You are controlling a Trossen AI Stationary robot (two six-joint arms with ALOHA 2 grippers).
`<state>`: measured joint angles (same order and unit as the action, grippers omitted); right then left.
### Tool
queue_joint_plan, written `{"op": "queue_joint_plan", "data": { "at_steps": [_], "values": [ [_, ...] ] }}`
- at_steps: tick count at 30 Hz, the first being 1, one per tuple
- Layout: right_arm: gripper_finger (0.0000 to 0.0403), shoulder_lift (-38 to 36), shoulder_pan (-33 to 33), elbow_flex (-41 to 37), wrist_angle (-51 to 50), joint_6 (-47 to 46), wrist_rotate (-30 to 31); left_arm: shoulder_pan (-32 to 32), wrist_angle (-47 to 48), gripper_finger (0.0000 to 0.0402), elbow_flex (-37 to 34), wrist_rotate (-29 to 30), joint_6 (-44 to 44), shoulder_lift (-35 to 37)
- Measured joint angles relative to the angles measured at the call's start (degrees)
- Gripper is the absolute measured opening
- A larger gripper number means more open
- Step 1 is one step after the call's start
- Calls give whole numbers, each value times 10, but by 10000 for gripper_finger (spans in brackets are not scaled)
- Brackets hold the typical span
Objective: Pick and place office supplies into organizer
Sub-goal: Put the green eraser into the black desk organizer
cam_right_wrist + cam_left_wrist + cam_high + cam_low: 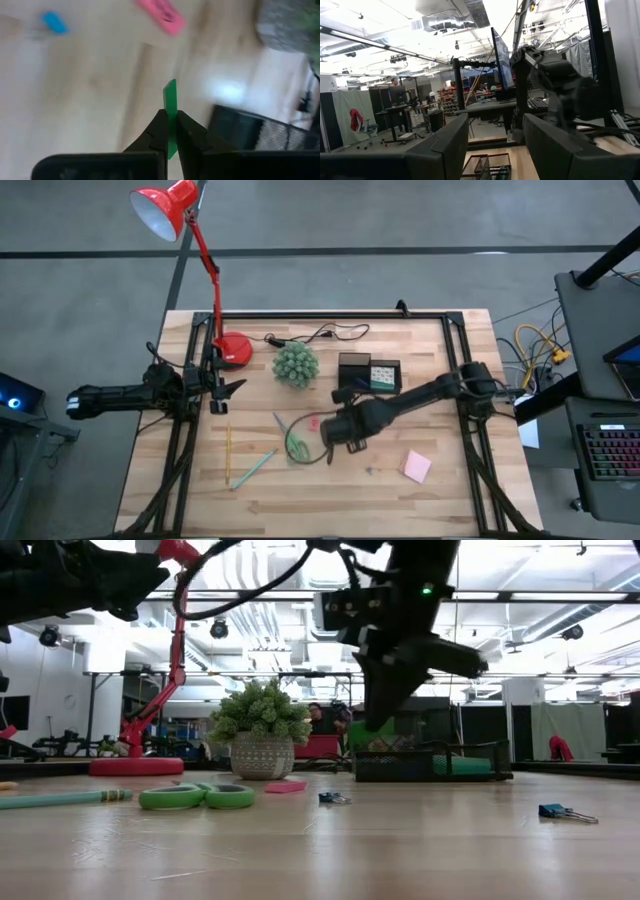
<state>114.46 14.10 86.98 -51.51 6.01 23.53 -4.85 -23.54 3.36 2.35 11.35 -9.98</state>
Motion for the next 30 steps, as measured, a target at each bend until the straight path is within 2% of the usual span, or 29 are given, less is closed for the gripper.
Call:
{"op": "queue_joint_plan", "data": {
  "at_steps": [5, 15, 21, 30],
  "values": [
    [13, -16, -39, -1, -10, 19, 11, 0, 0, 176, 0, 0, 0, 0],
    [13, -24, -132, -7, -26, -5, 1, 0, 0, 176, 0, 0, 0, 0],
    [13, -24, -155, -16, -26, -2, -32, 0, 0, 176, 0, 0, 0, 0],
    [13, -22, -176, -38, -26, -23, -42, 0, 0, 176, 0, 0, 0, 0]
  ]
}}
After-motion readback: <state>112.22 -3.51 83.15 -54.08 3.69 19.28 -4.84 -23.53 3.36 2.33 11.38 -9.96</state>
